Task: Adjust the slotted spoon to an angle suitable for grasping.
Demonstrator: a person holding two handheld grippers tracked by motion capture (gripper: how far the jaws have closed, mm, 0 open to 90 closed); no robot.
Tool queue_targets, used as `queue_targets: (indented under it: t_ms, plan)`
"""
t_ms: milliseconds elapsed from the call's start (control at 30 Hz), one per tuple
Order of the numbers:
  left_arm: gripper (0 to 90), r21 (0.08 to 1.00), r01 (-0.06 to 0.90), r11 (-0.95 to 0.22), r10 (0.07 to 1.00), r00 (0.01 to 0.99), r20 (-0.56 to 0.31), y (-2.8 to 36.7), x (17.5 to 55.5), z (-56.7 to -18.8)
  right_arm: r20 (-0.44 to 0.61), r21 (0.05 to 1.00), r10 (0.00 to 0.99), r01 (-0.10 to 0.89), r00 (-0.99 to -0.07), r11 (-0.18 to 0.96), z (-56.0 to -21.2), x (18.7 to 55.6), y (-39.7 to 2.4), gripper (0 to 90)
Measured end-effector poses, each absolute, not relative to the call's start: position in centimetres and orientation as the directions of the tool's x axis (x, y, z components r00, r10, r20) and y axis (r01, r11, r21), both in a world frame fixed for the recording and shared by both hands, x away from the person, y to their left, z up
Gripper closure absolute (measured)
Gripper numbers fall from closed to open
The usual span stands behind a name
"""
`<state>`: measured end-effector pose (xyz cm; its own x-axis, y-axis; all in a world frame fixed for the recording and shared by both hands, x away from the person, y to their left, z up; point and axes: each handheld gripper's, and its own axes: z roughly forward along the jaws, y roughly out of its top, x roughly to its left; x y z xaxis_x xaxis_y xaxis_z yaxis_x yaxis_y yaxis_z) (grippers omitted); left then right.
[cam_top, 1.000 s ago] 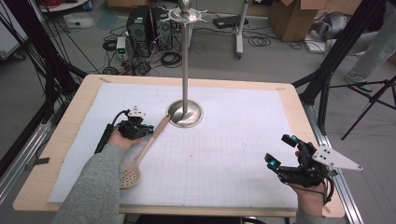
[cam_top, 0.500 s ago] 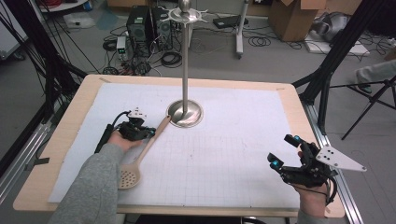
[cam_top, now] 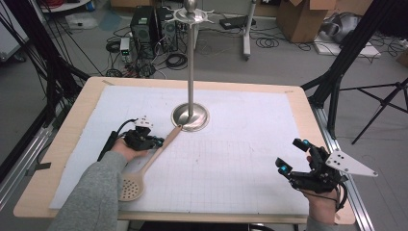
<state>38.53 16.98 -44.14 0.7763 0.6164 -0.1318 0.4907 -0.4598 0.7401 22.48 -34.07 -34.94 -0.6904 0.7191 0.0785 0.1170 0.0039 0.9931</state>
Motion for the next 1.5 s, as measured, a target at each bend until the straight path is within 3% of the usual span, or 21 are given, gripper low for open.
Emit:
queue_targets:
  t_ms: [367, 833, 1100, 1500]
  plan:
    - [89.8, 0.745, 0.456, -0.487, 0.547, 0.824, -0.147, 15.7, 37.9, -44.2, 0.082, 0.994, 0.722, 0.112, -0.687, -0.006, -34.9, 22.4, -34.4, 8.5]
    - [89.8, 0.763, 0.414, -0.497, 0.56, 0.825, -0.083, 15.9, 37.0, -42.6, 0.084, 0.994, 0.723, 0.113, -0.686, -0.009, -34.9, 22.4, -34.5, 8.5]
    - [89.8, 0.783, 0.349, -0.515, 0.512, 0.858, -0.045, 15.1, 34.7, -40.6, 0.081, 0.994, 0.717, 0.111, -0.692, -0.005, -34.8, 22.3, -34.2, 8.5]
    - [89.8, 0.724, 0.315, -0.614, 0.445, 0.895, -0.012, 14.1, 31.9, -42.3, 0.084, 0.993, 0.717, 0.114, -0.692, -0.006, -34.7, 22.2, -34.1, 8.5]
